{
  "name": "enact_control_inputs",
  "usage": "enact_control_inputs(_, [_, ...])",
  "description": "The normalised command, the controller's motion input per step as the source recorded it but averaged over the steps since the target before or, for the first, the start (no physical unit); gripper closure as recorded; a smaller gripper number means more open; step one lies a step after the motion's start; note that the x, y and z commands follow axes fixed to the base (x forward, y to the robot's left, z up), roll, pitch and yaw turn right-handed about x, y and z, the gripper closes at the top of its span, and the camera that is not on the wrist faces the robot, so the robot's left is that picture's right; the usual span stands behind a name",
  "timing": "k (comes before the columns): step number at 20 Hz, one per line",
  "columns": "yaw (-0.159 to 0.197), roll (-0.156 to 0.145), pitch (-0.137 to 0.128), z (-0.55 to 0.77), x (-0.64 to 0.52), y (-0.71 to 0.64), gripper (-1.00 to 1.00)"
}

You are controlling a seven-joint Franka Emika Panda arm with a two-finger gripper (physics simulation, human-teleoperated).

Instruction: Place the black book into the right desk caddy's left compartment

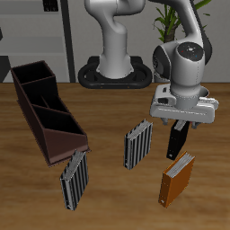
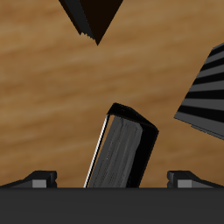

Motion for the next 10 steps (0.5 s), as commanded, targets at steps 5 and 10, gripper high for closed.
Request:
enact_control_inputs(5, [-0.024, 0.012, 0.023, -0.17, 0.03, 0.00, -1.00])
enact_control_inputs(10, [-0.025, 0.041, -0.001, -0.10, -0.02, 0.01, 1.00])
